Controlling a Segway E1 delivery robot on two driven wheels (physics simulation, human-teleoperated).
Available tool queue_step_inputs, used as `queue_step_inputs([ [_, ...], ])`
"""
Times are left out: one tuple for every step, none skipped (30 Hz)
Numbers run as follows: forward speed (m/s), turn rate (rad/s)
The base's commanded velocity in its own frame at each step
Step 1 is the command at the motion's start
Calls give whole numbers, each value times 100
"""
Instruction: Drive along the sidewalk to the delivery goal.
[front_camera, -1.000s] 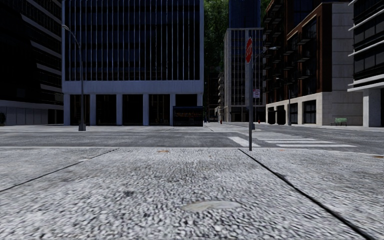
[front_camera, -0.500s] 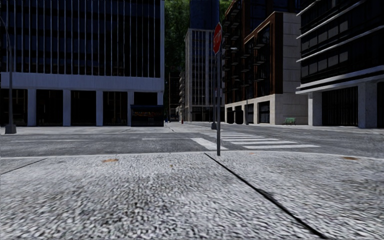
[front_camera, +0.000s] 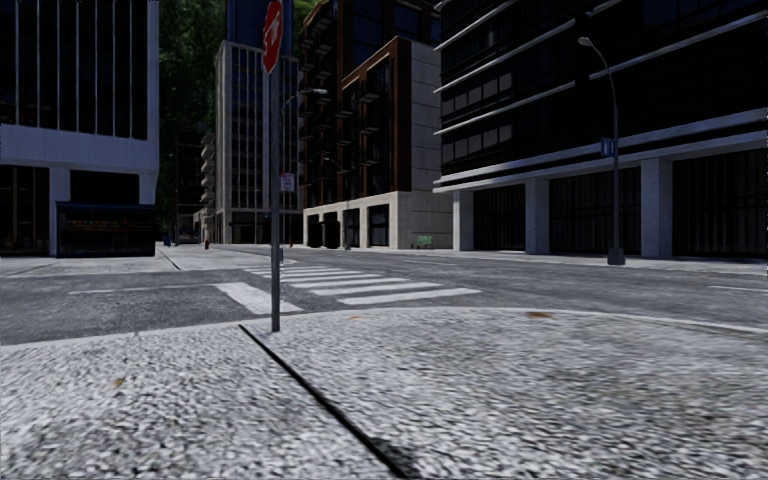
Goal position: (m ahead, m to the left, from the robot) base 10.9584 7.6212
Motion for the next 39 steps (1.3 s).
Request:
queue_step_inputs([
  [160, 0],
  [160, 0],
  [160, 0],
  [160, 0],
  [160, 0],
  [160, 0],
  [160, 0],
  [160, 0],
  [160, 0],
  [160, 0],
  [160, 0],
  [160, 0],
  [160, -48],
  [160, -71],
  [160, -92],
  [160, -99],
  [160, -99],
  [160, -101],
  [160, -93],
  [160, -15],
  [160, -4],
  [160, -4],
  [160, -1],
  [160, 0],
  [160, 0],
  [160, 0],
  [160, 0],
  [160, 0],
  [160, 0],
  [160, 0],
  [160, 0],
  [160, 0],
  [160, 0],
  [160, 0],
  [160, 17],
  [160, 46],
  [160, 46],
  [160, 64],
  [160, 70],
])
